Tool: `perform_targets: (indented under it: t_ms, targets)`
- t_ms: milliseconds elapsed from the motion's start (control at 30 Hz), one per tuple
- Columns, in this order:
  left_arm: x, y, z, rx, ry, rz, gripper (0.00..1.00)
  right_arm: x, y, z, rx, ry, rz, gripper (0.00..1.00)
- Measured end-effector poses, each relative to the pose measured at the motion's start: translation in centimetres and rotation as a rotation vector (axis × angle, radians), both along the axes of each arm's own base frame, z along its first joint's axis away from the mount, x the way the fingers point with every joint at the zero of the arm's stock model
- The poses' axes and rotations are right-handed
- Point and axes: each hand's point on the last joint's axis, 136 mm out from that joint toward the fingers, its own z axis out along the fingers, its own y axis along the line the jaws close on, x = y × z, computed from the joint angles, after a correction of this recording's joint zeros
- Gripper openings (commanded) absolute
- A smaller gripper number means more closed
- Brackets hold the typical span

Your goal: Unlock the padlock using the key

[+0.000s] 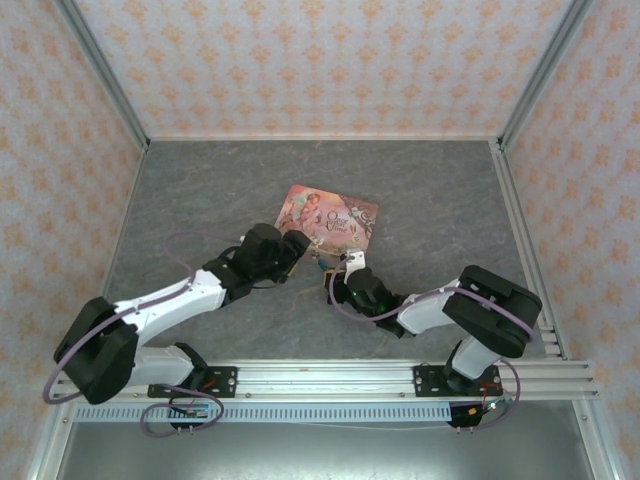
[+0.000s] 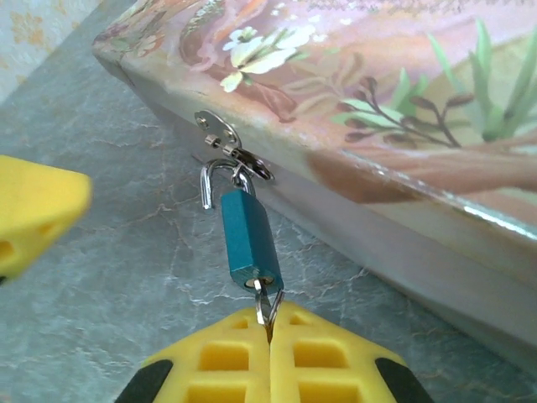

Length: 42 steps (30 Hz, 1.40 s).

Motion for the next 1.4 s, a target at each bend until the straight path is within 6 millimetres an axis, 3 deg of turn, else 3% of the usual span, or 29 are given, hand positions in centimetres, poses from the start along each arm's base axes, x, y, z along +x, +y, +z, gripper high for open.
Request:
perform_targets:
  t_ms: [333,633,767,1133,1400]
  targets:
    - [-1.3,4.7,0.4,0.201,-0.026,0.027,0.78,-0.8,0.5,0.1,0.254,0.221,-0.055,0.0]
    - [-1.7,5.7,0.0,0.246,-0.01,0.022,0.81,-0.1,0.8,0.8,0.438,0.343,-0.115,0.0]
    - [-1.6,6.5,-0.3,0.271,-0.004,0.025,0.84,0.0,0.4,-0.1,0.462,0.394,-0.15,0.01]
    - [0.9,9.2,0.8,0.342,-0.018,0.045,0.89,-0.6,-0.9,-1.0,0.41,0.418,-0.178,0.3]
    - [3.1,10.6,1.5,0.396,-0.04,0.006,0.89,-0.7,-2.8,3.3,0.372,0.293,-0.173,0.61]
